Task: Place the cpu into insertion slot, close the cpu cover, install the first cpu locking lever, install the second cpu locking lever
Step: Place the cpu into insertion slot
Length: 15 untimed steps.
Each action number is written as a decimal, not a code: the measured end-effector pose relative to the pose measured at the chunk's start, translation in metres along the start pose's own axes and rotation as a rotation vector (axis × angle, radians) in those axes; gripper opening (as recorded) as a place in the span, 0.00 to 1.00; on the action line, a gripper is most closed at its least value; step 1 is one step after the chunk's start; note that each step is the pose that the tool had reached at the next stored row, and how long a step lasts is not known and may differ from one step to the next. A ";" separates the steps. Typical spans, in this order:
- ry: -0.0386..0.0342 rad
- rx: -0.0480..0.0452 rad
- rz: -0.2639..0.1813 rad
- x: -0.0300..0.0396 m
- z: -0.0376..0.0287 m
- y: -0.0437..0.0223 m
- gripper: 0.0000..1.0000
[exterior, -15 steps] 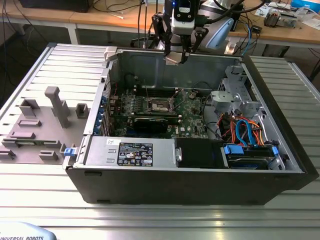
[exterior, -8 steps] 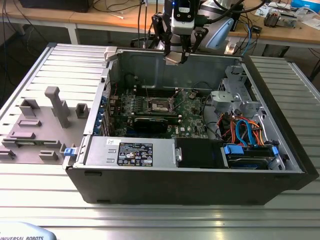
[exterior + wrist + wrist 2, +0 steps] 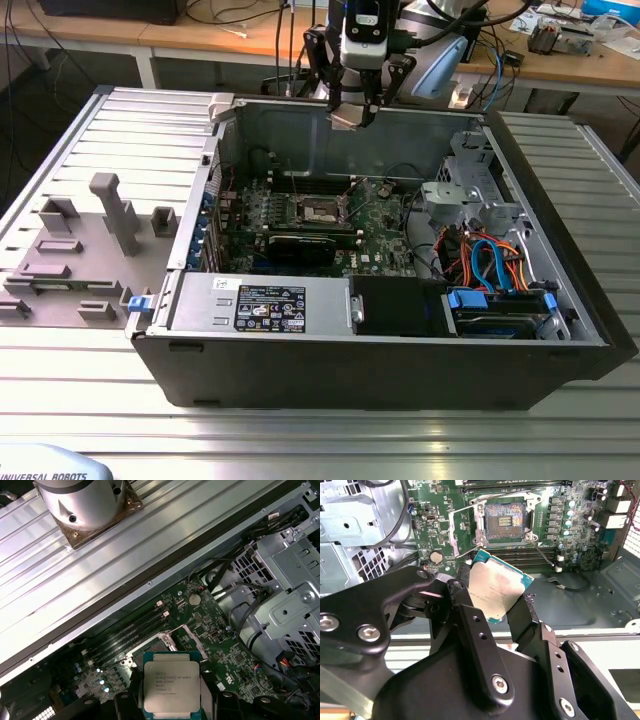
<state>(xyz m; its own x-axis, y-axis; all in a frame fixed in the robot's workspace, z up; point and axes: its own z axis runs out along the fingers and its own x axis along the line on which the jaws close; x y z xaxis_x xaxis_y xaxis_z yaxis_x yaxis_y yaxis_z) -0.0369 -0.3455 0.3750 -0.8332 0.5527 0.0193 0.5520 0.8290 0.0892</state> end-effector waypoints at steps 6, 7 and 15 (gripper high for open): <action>-0.0023 -0.0005 0.026 0.0006 0.0000 -0.0004 0.54; -0.0027 -0.0005 0.030 0.0007 0.0000 -0.0004 0.54; -0.0033 -0.0007 0.038 0.0008 0.0000 -0.0005 0.54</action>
<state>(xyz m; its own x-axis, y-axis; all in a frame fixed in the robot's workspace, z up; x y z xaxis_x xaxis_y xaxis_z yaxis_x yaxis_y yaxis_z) -0.0378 -0.3455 0.3749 -0.8117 0.5838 0.0193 0.5830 0.8076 0.0892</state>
